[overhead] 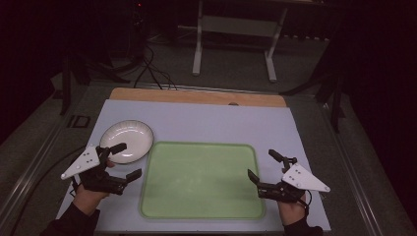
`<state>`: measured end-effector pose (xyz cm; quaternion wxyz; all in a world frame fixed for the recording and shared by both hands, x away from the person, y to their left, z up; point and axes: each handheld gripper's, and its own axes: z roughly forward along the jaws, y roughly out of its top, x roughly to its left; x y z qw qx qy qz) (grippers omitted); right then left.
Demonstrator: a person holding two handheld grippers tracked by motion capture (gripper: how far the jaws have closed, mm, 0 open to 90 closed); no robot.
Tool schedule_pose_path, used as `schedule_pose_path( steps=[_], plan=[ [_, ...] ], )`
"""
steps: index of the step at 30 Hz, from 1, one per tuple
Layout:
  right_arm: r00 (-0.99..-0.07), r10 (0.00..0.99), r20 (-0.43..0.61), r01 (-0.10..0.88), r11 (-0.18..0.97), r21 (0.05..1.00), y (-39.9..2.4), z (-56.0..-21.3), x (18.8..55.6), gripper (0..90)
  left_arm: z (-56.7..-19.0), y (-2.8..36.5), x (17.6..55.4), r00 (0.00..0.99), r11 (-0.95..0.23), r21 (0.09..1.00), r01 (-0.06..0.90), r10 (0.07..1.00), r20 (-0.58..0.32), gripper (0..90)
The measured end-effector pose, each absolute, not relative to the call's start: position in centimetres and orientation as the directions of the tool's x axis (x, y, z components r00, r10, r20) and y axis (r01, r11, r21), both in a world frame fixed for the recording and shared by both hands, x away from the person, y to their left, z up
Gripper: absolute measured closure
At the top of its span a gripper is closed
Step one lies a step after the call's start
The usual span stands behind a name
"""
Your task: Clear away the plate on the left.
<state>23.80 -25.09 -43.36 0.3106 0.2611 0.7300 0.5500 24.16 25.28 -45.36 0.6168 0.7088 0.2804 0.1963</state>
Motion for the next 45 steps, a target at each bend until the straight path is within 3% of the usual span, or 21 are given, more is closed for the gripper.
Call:
schedule_pose_path(
  steps=[12, 31, 45],
  plan=[
    [-0.678, 0.717, -0.162, 0.058, 0.272, 0.960, -24.7, -43.5, 23.8, 11.4, -45.0, 24.4, 24.0, 0.788, -0.134, 0.971, 0.198, 0.611, -0.077, 0.0],
    [-0.694, 0.700, -0.168, 0.056, 0.285, 0.957, -24.2, -43.2, 23.7, 11.4, -40.5, 22.8, 23.3, 0.822, -0.217, 0.971, 0.105, 0.568, 0.038, 0.0],
    [-0.701, 0.692, -0.171, 0.041, 0.278, 0.960, -24.1, -43.0, 23.6, 11.4, -37.5, 23.6, 24.6, 0.814, -0.260, 0.957, 0.130, 0.579, 0.047, 0.8]
  ],
)
